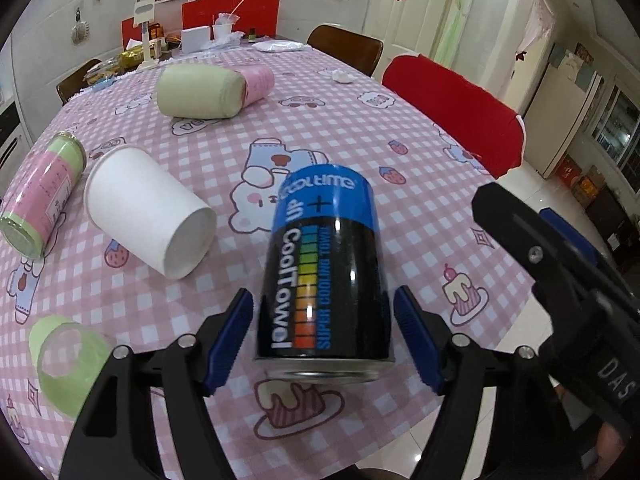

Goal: Flip cup upside down
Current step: 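Close the right gripper around the CoolTowel can and lift it, then rotate the held can with the right gripper so its open end faces up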

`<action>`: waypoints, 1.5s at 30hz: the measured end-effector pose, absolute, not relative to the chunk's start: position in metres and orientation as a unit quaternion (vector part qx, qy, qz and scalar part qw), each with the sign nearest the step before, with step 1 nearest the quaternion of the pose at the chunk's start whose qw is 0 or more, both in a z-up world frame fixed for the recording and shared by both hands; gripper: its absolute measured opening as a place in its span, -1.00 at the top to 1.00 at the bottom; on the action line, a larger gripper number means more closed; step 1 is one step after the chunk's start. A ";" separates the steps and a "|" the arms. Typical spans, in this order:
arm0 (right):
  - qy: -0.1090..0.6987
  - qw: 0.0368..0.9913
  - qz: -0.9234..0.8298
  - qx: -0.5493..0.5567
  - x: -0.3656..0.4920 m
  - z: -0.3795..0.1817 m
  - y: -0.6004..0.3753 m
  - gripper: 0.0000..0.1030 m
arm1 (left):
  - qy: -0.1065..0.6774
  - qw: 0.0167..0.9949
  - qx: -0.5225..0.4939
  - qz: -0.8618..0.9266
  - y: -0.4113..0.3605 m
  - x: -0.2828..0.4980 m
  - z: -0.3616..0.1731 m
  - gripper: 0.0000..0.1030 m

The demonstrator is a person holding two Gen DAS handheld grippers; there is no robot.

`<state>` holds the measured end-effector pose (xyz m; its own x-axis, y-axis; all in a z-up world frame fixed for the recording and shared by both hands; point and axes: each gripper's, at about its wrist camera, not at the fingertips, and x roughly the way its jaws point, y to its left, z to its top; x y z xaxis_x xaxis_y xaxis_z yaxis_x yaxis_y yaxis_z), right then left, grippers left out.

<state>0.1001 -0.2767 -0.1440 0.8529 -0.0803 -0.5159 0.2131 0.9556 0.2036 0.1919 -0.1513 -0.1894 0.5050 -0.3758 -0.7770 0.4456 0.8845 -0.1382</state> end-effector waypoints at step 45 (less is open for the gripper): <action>0.416 0.867 0.064 0.266 0.186 -0.182 -0.250 -0.33 | 0.376 0.916 -0.025 -0.134 -0.033 0.221 -0.166 -0.50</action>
<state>0.1863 -0.2495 -0.1822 0.6460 0.3328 -0.6870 0.1099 0.8500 0.5152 0.2206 -0.0327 -0.1662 0.6810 -0.2654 -0.6825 0.2273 0.9626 -0.1475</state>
